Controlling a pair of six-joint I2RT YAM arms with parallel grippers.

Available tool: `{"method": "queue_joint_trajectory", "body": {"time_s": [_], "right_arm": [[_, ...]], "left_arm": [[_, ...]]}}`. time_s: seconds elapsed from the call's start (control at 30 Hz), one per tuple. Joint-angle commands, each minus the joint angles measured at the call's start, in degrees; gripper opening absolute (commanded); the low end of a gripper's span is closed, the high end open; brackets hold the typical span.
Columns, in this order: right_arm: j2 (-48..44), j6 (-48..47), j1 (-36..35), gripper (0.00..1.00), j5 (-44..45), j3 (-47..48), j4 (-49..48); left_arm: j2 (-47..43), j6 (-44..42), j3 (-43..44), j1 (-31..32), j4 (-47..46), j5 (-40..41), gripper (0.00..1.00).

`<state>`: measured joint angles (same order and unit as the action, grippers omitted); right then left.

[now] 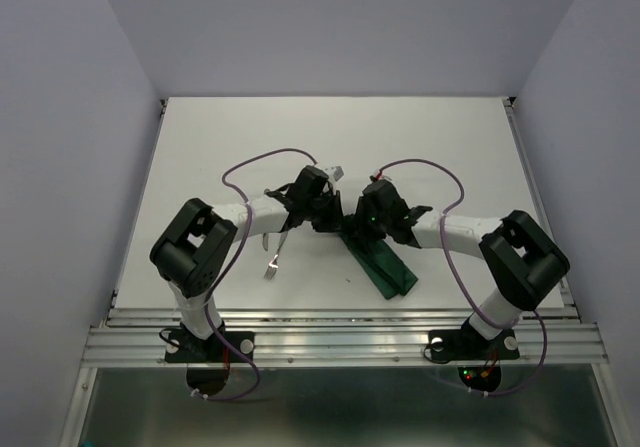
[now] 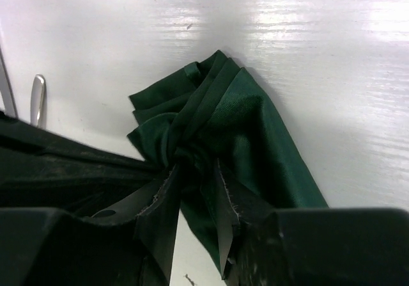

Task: Fold the napkin into a case and place the utensils inside
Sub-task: Stuff the top corner of the smaller-rectangle-folded napkin into the folded napkin.

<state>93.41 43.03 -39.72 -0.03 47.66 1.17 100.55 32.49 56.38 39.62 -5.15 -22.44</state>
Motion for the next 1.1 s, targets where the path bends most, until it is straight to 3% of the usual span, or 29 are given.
{"method": "queue_joint_trajectory", "body": {"time_s": [0.0, 0.3, 0.43, 0.6, 0.83, 1.07], "right_arm": [[-6.7, 0.0, -0.4, 0.35, -0.2, 0.4, -5.5], [-13.8, -0.5, -0.4, 0.35, 3.8, -1.2, -2.8], [-14.9, 0.8, 2.0, 0.23, 7.2, -2.9, -1.3], [-12.9, 2.4, 3.3, 0.11, 5.9, -4.9, -1.3], [-7.8, 2.0, 3.8, 0.01, 1.8, -4.7, -3.0], [-4.2, 2.0, 3.8, 0.01, -2.7, -4.3, -6.3]], "left_arm": [[0.6, -3.0, 2.2, 0.4, -0.7, -2.9, 0.00], [1.0, -3.5, 2.0, 0.5, -1.1, -3.7, 0.00], [1.0, -3.7, 2.1, 0.4, -1.2, -3.8, 0.00], [1.0, -3.8, 2.2, 0.5, -1.3, -4.1, 0.00], [1.0, -3.6, 2.6, 0.5, -1.6, -4.8, 0.00], [1.1, -3.3, 3.7, 0.5, -1.8, -5.6, 0.00]]}}
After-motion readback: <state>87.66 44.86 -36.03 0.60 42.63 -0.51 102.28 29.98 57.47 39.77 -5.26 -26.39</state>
